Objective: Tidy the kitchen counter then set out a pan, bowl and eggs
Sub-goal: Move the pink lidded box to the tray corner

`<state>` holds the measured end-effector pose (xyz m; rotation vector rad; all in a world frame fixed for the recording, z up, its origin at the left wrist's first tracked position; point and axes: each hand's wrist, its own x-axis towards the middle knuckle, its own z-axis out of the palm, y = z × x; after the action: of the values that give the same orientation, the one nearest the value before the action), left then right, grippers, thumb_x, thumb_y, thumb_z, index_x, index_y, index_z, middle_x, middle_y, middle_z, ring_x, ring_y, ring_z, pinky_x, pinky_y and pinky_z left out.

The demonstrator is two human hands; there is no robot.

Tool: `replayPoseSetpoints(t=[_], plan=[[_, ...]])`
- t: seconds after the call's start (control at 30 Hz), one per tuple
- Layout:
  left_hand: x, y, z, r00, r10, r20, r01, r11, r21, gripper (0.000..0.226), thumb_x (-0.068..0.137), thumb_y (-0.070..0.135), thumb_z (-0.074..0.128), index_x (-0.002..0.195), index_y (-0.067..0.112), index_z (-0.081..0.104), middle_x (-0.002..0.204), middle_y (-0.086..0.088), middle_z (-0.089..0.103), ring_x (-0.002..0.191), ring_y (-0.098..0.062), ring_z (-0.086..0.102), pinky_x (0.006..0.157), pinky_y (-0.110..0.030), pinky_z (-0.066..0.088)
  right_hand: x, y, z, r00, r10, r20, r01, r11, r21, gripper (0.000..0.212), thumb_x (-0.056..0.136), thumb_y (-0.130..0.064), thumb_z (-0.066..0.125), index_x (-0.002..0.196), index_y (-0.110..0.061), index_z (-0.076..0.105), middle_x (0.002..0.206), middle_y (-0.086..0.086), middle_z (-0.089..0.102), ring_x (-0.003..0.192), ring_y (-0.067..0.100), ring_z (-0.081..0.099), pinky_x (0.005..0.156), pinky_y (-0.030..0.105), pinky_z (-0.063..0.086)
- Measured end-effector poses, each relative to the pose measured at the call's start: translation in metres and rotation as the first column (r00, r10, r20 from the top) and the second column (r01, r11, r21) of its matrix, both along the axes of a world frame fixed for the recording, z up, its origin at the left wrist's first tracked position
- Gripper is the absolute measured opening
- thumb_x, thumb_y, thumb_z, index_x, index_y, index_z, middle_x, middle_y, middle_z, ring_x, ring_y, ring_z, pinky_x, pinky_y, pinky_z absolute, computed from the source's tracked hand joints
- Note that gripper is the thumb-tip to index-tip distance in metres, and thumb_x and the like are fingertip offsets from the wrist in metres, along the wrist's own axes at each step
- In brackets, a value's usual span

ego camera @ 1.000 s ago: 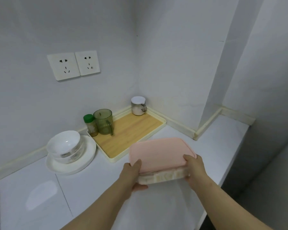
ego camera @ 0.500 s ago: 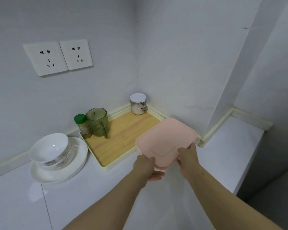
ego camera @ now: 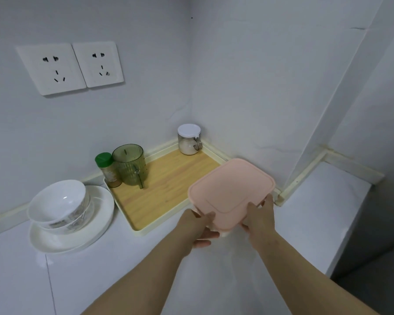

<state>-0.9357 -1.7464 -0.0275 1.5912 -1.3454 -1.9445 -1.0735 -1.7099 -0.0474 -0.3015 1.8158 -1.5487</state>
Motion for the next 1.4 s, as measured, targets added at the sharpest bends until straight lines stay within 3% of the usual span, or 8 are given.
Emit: replayPoseSetpoints(t=[0.13,0.3,0.43,0.7,0.93,1.07,1.23,1.4], plan=[[0.001,-0.009,0.004,0.993,0.108,-0.057,-0.104,0.992,0.067,0.084,0.081,0.017,0.073,0.144,0.024,0.019,0.124,-0.015,0.051,0.095,-0.030,0.059,0.060,-0.040,0.055,-0.004,0.004,0.005,0.999,0.042,0.003,-0.042,0.999,0.006,0.064,0.096,-0.006,0.036,0.148,-0.035,0.014,0.139,-0.001,0.042,0.096,0.023,0.047,0.087,0.053,0.051],[-0.002,-0.008,0.002,0.981,0.170,-0.092,-0.163,0.983,0.078,0.083,0.079,0.010,0.073,0.145,0.024,0.024,0.104,-0.011,0.054,0.074,-0.028,0.062,0.065,-0.040,0.056,-0.003,0.007,0.006,0.998,0.048,0.049,-0.047,0.999,-0.019,0.063,0.097,-0.009,0.038,0.146,-0.040,0.015,0.143,-0.001,0.040,0.108,0.024,0.045,0.086,0.055,0.051],[-0.002,-0.008,-0.002,0.964,0.230,-0.132,-0.220,0.971,0.090,0.085,0.078,0.010,0.074,0.146,0.025,0.025,0.110,-0.013,0.055,0.069,-0.027,0.062,0.063,-0.039,0.056,-0.004,0.007,0.005,0.996,0.042,0.077,-0.039,0.999,-0.033,0.063,0.098,-0.010,0.040,0.147,-0.040,0.015,0.144,0.000,0.039,0.111,0.025,0.045,0.088,0.055,0.050],[-0.011,0.002,-0.013,0.896,0.430,-0.113,-0.431,0.902,0.018,0.072,0.077,0.014,0.076,0.139,0.020,0.041,0.112,-0.015,0.063,0.083,-0.031,0.068,0.059,-0.034,0.058,-0.004,0.007,0.004,0.996,0.040,0.081,-0.036,0.998,-0.050,0.062,0.098,-0.009,0.040,0.146,-0.039,0.016,0.139,0.001,0.040,0.092,0.022,0.049,0.086,0.054,0.051],[-0.012,0.008,-0.010,0.900,0.418,-0.121,-0.422,0.907,-0.006,0.071,0.081,0.020,0.072,0.142,0.024,0.036,0.116,-0.011,0.061,0.086,-0.028,0.065,0.064,-0.034,0.058,0.000,0.010,0.011,0.998,0.031,0.061,-0.032,1.000,0.000,0.062,0.096,-0.009,0.041,0.146,-0.037,0.018,0.128,0.000,0.044,0.103,0.022,0.047,0.082,0.046,0.051],[-0.004,0.020,-0.005,0.943,0.330,-0.040,-0.333,0.937,-0.103,0.065,0.091,0.035,0.058,0.146,0.025,0.023,0.117,-0.006,0.053,0.095,-0.024,0.062,0.073,-0.038,0.057,0.005,0.013,0.022,0.999,0.016,-0.044,-0.012,0.995,0.103,0.066,0.091,-0.005,0.045,0.147,-0.028,0.020,0.129,0.007,0.048,0.098,0.025,0.047,0.097,0.047,0.047],[0.047,0.032,0.009,0.942,0.336,0.010,-0.334,0.938,-0.091,0.022,0.095,0.014,0.048,0.117,0.014,0.047,0.092,-0.004,0.055,0.075,-0.020,0.065,0.066,-0.035,0.056,0.044,0.047,0.032,0.987,-0.009,0.161,0.006,1.000,0.023,0.065,0.092,-0.012,0.052,0.147,-0.030,0.022,0.139,0.008,0.041,0.109,0.028,0.051,0.083,0.038,0.046],[0.107,0.049,0.022,0.929,0.369,-0.020,-0.369,0.924,-0.094,0.015,0.096,0.010,0.045,0.108,0.013,0.053,0.099,-0.009,0.062,0.075,-0.021,0.065,0.066,-0.034,0.056,0.090,0.072,0.041,0.970,0.086,0.228,-0.102,0.993,0.060,0.036,0.097,-0.020,0.046,0.132,-0.013,0.047,0.112,0.007,0.054,0.096,0.025,0.054,0.085,0.038,0.047]])
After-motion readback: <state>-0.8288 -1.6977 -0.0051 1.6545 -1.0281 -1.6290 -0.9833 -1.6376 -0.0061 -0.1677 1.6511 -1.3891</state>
